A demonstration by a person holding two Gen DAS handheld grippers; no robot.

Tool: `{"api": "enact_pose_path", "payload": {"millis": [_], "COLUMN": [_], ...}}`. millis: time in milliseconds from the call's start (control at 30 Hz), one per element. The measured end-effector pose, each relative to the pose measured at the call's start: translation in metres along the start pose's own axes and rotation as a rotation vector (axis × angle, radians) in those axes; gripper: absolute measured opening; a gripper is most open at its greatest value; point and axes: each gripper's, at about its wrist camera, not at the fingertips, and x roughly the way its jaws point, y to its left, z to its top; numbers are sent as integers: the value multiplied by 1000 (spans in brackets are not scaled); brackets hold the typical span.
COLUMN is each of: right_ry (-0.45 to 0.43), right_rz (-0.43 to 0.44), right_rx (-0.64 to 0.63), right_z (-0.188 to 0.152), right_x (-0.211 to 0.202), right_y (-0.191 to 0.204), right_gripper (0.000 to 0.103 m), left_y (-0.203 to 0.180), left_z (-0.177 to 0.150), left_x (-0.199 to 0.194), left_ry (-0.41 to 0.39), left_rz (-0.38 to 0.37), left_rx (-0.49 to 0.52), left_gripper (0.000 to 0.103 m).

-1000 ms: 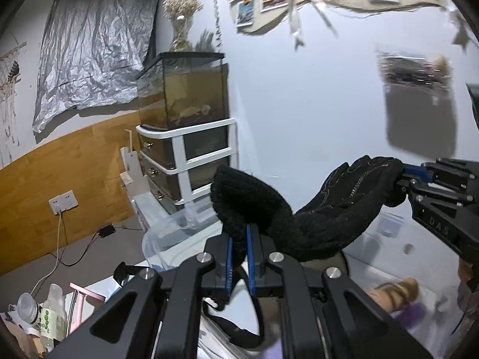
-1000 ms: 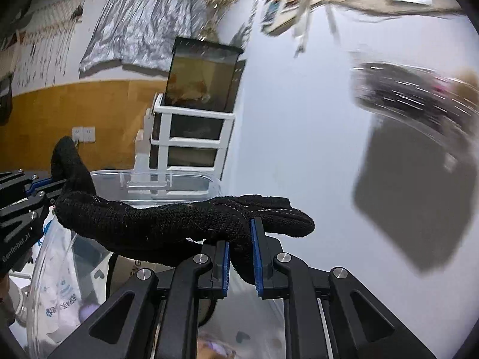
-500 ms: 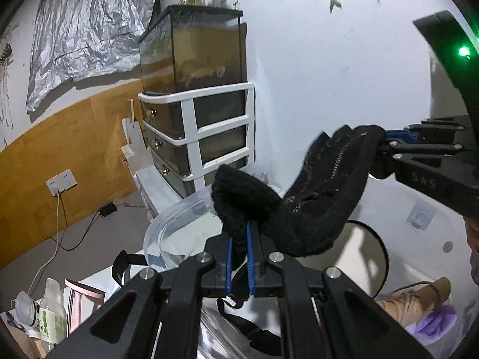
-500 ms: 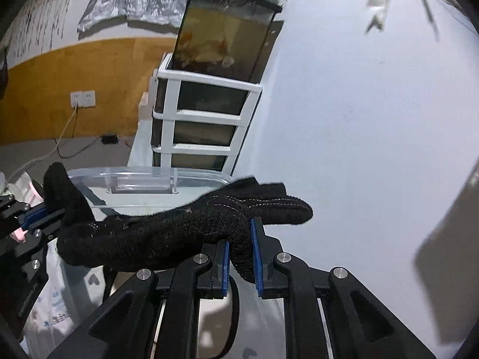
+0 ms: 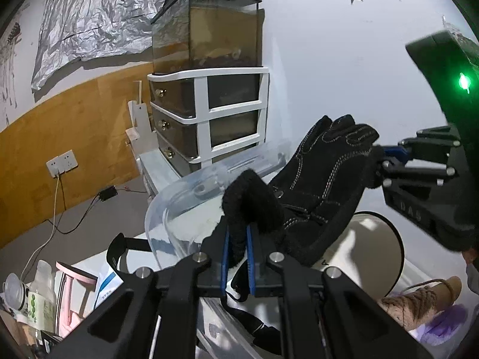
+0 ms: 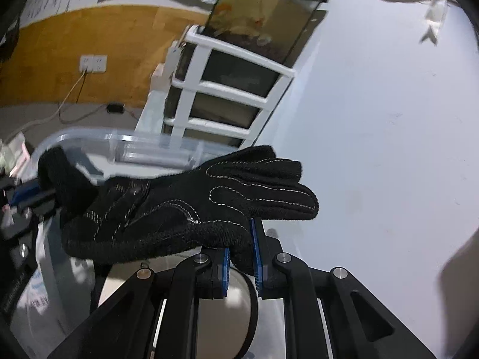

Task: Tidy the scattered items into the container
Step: 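Carry the black glove with both grippers over to the clear bin, then lower the glove into the bin and open both grippers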

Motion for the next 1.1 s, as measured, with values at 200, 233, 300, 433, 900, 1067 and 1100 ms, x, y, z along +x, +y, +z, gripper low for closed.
{"api": "enact_pose_path", "payload": {"millis": [200, 233, 300, 433, 900, 1067, 1100], "right_ry": [47, 59, 82, 135, 140, 45, 35], "right_rz": [-6, -6, -8, -6, 85, 148, 154], "right_rx": [-34, -38, -49, -74, -28, 96, 110], "right_z": [-11, -13, -15, -22, -28, -23, -23], "right_x": [17, 20, 26, 40, 29, -10, -15], "right_y": [10, 11, 13, 17, 8, -26, -31], "right_gripper": [13, 13, 13, 13, 18, 63, 63], "left_y": [3, 3, 1, -3, -6, -4, -3], "left_z": [-4, -5, -6, -8, -11, -14, -14], "left_x": [-1, -2, -5, -10, -37, -44, -45], "left_ry": [-2, -3, -8, -14, -76, -78, -79], "left_rz": [-8, -10, -12, -16, -8, 1, 1], "left_rx": [-26, -27, -21, -12, -4, -9, -12], "left_gripper": [12, 13, 14, 15, 61, 61, 61]}}
